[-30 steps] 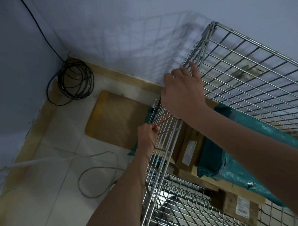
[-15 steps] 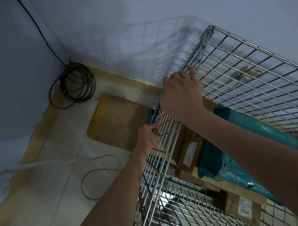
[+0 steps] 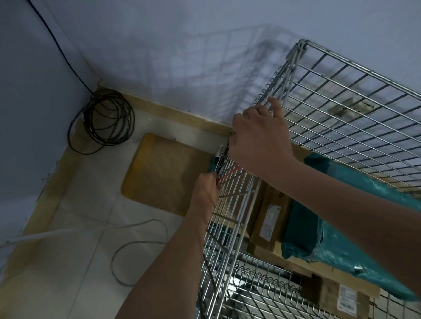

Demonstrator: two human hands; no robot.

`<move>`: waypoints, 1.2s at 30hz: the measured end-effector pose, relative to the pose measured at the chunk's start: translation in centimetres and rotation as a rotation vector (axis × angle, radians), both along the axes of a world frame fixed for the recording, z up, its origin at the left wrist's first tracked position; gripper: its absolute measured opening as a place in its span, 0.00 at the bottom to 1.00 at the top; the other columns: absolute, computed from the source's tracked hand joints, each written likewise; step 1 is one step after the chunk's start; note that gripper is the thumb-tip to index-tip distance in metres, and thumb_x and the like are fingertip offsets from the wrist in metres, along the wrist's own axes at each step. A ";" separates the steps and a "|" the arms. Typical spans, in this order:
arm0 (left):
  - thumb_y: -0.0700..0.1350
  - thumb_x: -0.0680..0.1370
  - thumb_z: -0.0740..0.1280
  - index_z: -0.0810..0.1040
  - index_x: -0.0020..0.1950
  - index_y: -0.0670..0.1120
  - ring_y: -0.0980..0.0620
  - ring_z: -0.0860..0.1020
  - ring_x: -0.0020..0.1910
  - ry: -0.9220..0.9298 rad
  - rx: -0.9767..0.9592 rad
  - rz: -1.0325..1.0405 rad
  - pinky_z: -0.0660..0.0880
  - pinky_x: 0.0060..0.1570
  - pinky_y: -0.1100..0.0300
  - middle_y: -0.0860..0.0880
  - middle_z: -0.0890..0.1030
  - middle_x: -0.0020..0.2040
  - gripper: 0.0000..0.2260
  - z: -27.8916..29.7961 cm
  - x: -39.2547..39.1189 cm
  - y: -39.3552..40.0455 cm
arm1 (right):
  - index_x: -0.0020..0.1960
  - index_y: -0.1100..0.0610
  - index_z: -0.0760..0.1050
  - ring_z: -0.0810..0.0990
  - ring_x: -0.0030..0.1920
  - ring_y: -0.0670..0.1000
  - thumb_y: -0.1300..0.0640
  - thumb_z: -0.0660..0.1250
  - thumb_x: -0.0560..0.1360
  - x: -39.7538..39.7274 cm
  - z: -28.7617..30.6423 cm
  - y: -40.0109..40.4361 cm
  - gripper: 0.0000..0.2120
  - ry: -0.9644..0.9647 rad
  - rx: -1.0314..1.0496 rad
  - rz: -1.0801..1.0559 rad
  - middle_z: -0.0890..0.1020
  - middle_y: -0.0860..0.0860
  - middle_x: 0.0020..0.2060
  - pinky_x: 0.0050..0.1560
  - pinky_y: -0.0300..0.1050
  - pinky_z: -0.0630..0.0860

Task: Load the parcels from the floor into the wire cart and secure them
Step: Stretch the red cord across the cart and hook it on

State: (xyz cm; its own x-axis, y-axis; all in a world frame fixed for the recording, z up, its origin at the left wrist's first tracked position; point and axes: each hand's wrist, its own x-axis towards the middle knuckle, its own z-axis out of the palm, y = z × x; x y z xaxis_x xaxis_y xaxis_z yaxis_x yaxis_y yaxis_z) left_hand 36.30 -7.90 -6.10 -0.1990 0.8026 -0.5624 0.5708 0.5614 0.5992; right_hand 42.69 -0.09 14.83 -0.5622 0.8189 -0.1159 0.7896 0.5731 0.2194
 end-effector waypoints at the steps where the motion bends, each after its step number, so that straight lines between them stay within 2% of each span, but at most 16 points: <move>1: 0.39 0.82 0.63 0.78 0.47 0.41 0.55 0.71 0.32 -0.109 -0.017 0.091 0.69 0.33 0.63 0.50 0.74 0.35 0.06 -0.6 0.2 0.2 | 0.49 0.62 0.80 0.79 0.57 0.62 0.53 0.55 0.74 0.1 -0.1 0.0 0.19 -0.002 0.002 0.002 0.83 0.63 0.50 0.75 0.64 0.56; 3: 0.40 0.79 0.62 0.76 0.37 0.47 0.52 0.68 0.33 -0.449 -0.026 0.346 0.68 0.36 0.55 0.50 0.72 0.32 0.12 -1.1 0.7 0.4 | 0.50 0.61 0.81 0.80 0.57 0.62 0.53 0.55 0.74 0.1 -0.4 0.1 0.18 0.003 0.022 0.010 0.83 0.62 0.50 0.75 0.63 0.57; 4: 0.41 0.77 0.61 0.74 0.32 0.49 0.53 0.67 0.32 -0.536 -0.011 0.468 0.67 0.36 0.55 0.51 0.71 0.30 0.13 -1.5 1.0 0.5 | 0.50 0.61 0.81 0.80 0.57 0.61 0.53 0.55 0.74 0.1 -0.5 0.2 0.19 0.007 0.030 0.012 0.84 0.61 0.50 0.75 0.63 0.57; 7: 0.34 0.79 0.57 0.67 0.31 0.46 0.57 0.65 0.25 -0.671 -0.082 0.708 0.64 0.28 0.65 0.51 0.68 0.28 0.17 -2.1 1.3 0.8 | 0.53 0.58 0.81 0.79 0.59 0.60 0.51 0.53 0.73 0.2 -0.8 0.4 0.21 0.011 0.018 0.002 0.83 0.59 0.54 0.75 0.62 0.55; 10: 0.32 0.79 0.55 0.65 0.31 0.46 0.55 0.61 0.28 -0.808 -0.086 0.752 0.60 0.33 0.60 0.53 0.66 0.26 0.18 -2.6 1.5 0.6 | 0.54 0.57 0.81 0.79 0.60 0.60 0.50 0.53 0.74 0.1 -0.7 0.6 0.22 0.003 0.024 0.004 0.83 0.58 0.55 0.75 0.63 0.55; 14: 0.34 0.80 0.55 0.62 0.31 0.48 0.58 0.62 0.22 -0.853 -0.096 0.803 0.61 0.32 0.59 0.55 0.65 0.24 0.18 -3.3 1.7 0.7 | 0.51 0.59 0.81 0.80 0.57 0.60 0.50 0.52 0.74 0.0 -0.6 0.5 0.22 0.025 0.038 0.016 0.84 0.59 0.50 0.73 0.66 0.58; 19: 0.37 0.77 0.56 0.66 0.30 0.50 0.54 0.66 0.28 -0.858 -0.097 0.819 0.67 0.38 0.54 0.54 0.69 0.26 0.16 -3.9 1.8 0.4 | 0.53 0.56 0.80 0.79 0.59 0.58 0.49 0.52 0.75 0.0 -0.3 0.6 0.21 0.005 -0.044 0.013 0.83 0.56 0.52 0.76 0.64 0.53; 20: 0.37 0.78 0.57 0.69 0.31 0.51 0.54 0.69 0.29 -0.847 -0.080 0.814 0.69 0.37 0.55 0.54 0.70 0.28 0.17 -4.0 1.9 0.4 | 0.54 0.55 0.80 0.79 0.60 0.57 0.48 0.52 0.75 0.0 -0.1 0.6 0.21 0.005 -0.063 0.020 0.83 0.55 0.53 0.76 0.63 0.52; 22: 0.37 0.81 0.59 0.71 0.35 0.50 0.63 0.73 0.30 -0.799 -0.046 0.762 0.71 0.34 0.68 0.55 0.72 0.32 0.16 -3.8 2.2 0.3 | 0.55 0.54 0.80 0.79 0.60 0.56 0.47 0.51 0.76 0.3 0.1 0.7 0.21 0.009 -0.102 0.060 0.84 0.53 0.53 0.77 0.60 0.50; 24: 0.36 0.81 0.59 0.71 0.36 0.48 0.63 0.74 0.30 -0.794 -0.034 0.764 0.71 0.33 0.69 0.54 0.73 0.33 0.14 -4.3 2.3 0.2 | 0.54 0.53 0.80 0.80 0.59 0.54 0.47 0.50 0.77 1.1 0.3 0.6 0.22 0.015 -0.134 0.124 0.84 0.52 0.51 0.77 0.58 0.50; 27: 0.41 0.76 0.62 0.74 0.40 0.44 0.47 0.74 0.40 -0.818 -0.090 0.755 0.74 0.41 0.57 0.45 0.75 0.38 0.05 -5.9 2.0 0.1 | 0.49 0.51 0.82 0.81 0.56 0.51 0.47 0.49 0.78 1.9 0.3 0.4 0.22 0.021 -0.116 0.203 0.85 0.49 0.48 0.78 0.56 0.50; 29: 0.46 0.71 0.63 0.75 0.40 0.46 0.45 0.74 0.43 -0.785 -0.134 0.724 0.73 0.47 0.50 0.44 0.76 0.41 0.05 -7.2 1.9 -0.2 | 0.48 0.51 0.83 0.82 0.54 0.52 0.47 0.50 0.79 1.8 0.1 0.3 0.22 0.043 -0.082 0.188 0.85 0.49 0.46 0.77 0.55 0.52; 30: 0.45 0.72 0.63 0.75 0.39 0.46 0.46 0.74 0.42 -0.788 -0.153 0.726 0.74 0.47 0.50 0.45 0.76 0.39 0.05 -7.1 1.9 -0.2 | 0.48 0.51 0.83 0.82 0.53 0.52 0.47 0.50 0.79 1.6 0.0 0.2 0.23 0.040 -0.074 0.176 0.86 0.49 0.45 0.76 0.56 0.54; 32: 0.40 0.76 0.61 0.73 0.38 0.45 0.51 0.74 0.36 -0.792 -0.142 0.773 0.74 0.40 0.56 0.48 0.75 0.36 0.07 -4.1 1.5 0.1 | 0.49 0.51 0.83 0.81 0.52 0.52 0.47 0.49 0.79 1.3 -0.1 0.1 0.23 0.027 -0.074 0.166 0.85 0.49 0.44 0.75 0.56 0.56; 34: 0.34 0.76 0.58 0.70 0.36 0.43 0.54 0.68 0.30 -0.750 -0.169 0.758 0.69 0.32 0.60 0.48 0.70 0.33 0.10 -3.3 1.7 0.1 | 0.49 0.51 0.83 0.81 0.52 0.52 0.47 0.49 0.79 1.2 -0.1 0.1 0.23 0.018 -0.077 0.160 0.85 0.48 0.44 0.75 0.56 0.56; 36: 0.32 0.77 0.58 0.71 0.38 0.42 0.53 0.68 0.31 -0.739 -0.151 0.705 0.68 0.30 0.62 0.46 0.70 0.35 0.10 -3.0 1.8 0.2 | 0.49 0.51 0.83 0.81 0.51 0.52 0.47 0.50 0.79 1.2 -0.1 0.2 0.22 0.013 -0.075 0.152 0.86 0.48 0.44 0.74 0.56 0.57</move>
